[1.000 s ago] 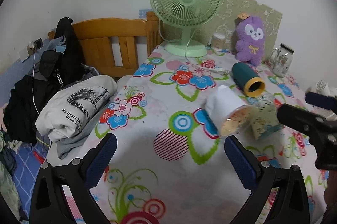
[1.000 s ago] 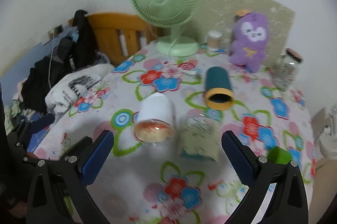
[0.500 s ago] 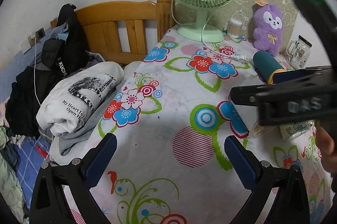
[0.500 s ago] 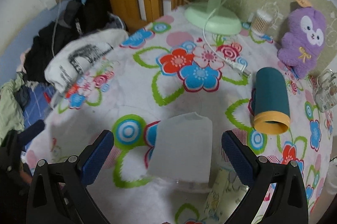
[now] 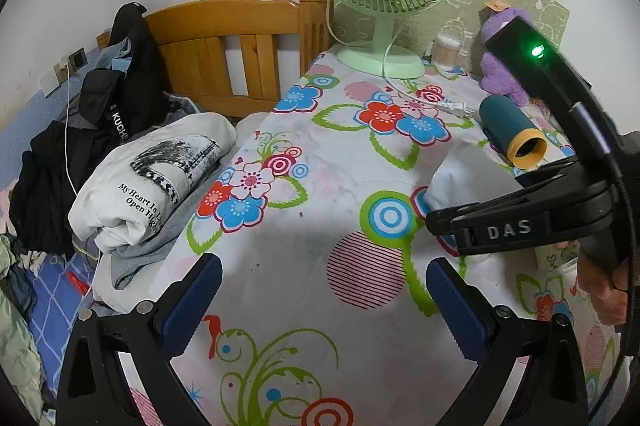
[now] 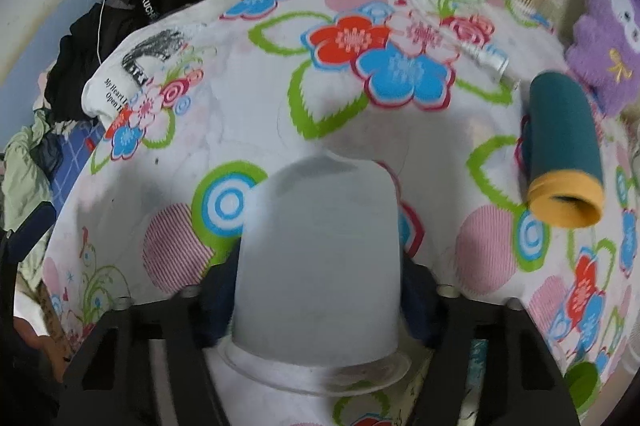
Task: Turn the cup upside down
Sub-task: 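Lift the white paper cup with the right gripper and carry it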
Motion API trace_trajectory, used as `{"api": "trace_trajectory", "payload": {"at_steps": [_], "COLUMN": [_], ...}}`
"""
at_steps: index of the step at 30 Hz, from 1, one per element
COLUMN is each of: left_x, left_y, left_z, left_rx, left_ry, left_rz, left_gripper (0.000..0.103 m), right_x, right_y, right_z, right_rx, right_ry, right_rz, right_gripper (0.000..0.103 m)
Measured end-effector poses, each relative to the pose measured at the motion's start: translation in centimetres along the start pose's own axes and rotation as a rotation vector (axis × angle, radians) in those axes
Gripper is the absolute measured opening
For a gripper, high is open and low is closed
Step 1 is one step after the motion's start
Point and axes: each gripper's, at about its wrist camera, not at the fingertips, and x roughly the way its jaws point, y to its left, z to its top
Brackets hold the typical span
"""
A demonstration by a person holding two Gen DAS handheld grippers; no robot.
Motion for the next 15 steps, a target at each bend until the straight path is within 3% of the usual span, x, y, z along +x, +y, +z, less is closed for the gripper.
{"api": "trace_trajectory", "payload": {"at_steps": [8,15], "left_x": [-2.0,-4.6], "left_y": [-0.6,-1.2], "left_z": [-1.0,-3.1], "left_rx": [0.001,-0.019], "left_ry": [-0.016,-0.023], "left_rz": [-0.022,-0.085], "left_gripper": [0.103,0.103], "right_x": [-3.6,-7.1], "right_y": [0.5,1.3], "right_z": [-2.1,-6.3], "right_rx": [0.016,0.029], "right_ry": [-0.071,-0.123], "right_rz": [0.038,0.083], "right_gripper": [0.065,0.065]}}
